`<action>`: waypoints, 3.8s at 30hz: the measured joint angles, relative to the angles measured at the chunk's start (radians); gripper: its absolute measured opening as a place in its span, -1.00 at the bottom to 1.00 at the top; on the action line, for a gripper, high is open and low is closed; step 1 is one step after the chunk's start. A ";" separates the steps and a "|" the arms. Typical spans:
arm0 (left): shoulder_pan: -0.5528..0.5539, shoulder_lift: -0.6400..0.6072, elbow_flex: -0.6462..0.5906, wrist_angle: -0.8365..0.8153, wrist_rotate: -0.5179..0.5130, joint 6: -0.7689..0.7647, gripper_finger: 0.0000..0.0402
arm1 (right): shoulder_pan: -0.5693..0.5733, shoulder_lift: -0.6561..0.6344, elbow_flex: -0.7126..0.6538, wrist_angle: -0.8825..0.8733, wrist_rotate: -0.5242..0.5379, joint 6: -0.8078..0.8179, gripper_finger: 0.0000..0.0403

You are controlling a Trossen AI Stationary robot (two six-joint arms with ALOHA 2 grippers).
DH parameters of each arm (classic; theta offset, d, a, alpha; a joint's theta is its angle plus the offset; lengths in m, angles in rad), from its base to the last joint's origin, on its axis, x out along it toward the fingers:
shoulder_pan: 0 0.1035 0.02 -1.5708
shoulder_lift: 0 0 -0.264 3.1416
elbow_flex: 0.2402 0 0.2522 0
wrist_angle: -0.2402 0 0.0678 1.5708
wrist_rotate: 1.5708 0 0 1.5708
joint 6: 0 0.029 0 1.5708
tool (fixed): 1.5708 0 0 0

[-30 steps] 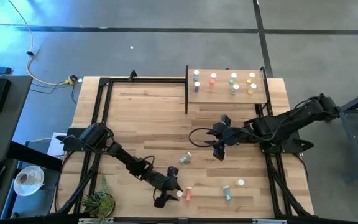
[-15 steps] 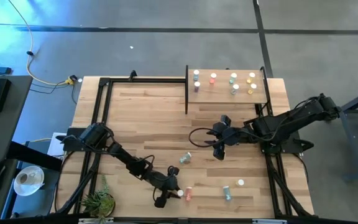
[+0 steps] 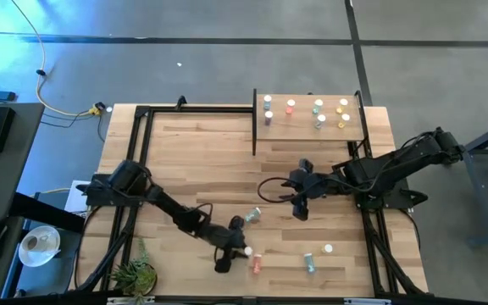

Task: Pick and place medicine bottles onto shelf by color
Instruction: Put the left pink pill bottle on the shelf aligned with the pink pill bottle

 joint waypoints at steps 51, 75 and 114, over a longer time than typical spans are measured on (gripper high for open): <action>0.295 -0.305 0.000 -0.298 -0.314 0.214 -0.55 | -0.154 0.283 0.000 0.412 -0.129 -0.380 -0.12; 0.307 -0.304 0.000 -0.268 -0.350 0.235 -0.55 | -0.155 0.283 0.000 0.417 -0.157 -0.380 -0.48; 0.308 -0.416 0.002 -0.438 -0.362 0.337 0.10 | -0.221 -0.161 0.002 0.254 0.172 -0.514 -0.47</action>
